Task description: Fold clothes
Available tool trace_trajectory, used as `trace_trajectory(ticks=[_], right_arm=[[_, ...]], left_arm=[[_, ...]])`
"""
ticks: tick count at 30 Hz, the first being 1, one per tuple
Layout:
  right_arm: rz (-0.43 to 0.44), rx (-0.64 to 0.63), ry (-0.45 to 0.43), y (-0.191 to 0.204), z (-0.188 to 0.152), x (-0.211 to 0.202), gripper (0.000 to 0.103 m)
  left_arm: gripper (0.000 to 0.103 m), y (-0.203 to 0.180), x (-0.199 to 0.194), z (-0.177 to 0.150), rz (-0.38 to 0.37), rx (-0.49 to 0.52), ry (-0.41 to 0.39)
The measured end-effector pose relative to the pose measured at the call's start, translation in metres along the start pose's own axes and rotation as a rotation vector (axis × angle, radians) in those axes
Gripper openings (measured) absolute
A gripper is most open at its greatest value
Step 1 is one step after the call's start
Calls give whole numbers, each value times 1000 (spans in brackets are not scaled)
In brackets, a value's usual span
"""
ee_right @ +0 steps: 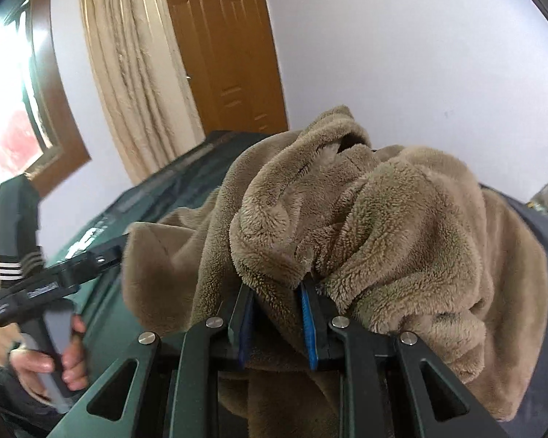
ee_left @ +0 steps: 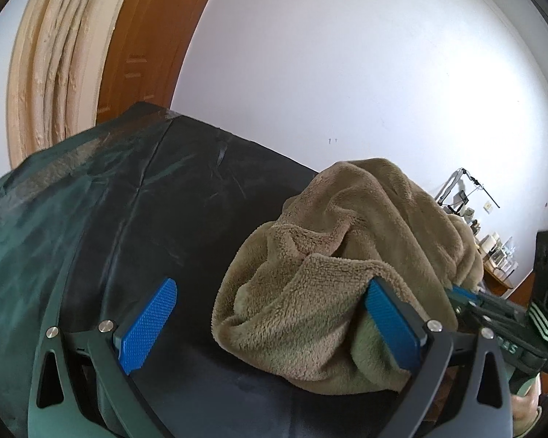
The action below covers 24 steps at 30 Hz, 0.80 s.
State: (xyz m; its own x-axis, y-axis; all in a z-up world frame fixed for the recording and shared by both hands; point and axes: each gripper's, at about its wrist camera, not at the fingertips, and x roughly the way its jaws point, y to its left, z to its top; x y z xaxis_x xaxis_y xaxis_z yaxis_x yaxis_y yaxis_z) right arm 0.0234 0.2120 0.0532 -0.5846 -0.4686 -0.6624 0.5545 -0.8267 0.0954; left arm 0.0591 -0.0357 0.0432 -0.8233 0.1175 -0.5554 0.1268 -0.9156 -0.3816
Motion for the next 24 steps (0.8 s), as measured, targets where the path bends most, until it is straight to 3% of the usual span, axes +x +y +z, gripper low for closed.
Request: trace_trajectory(ticks=[11,18,20,24], right_arm=[[-92,-34,51,-11,2,35,28],[-156,-109,-48,2,-16,34,43],[-173,-113,-113,6,-24,30,43],[-205,-105,-105,9,-25,28,43]], left_arm=[[103,3,-2,0,-21,-15,18],[103,-2,-6,-2,-46,-12,29],[103,-2,-7,-2,-49,-13,33],[103,-2,-4,-2,-57,-25,46]])
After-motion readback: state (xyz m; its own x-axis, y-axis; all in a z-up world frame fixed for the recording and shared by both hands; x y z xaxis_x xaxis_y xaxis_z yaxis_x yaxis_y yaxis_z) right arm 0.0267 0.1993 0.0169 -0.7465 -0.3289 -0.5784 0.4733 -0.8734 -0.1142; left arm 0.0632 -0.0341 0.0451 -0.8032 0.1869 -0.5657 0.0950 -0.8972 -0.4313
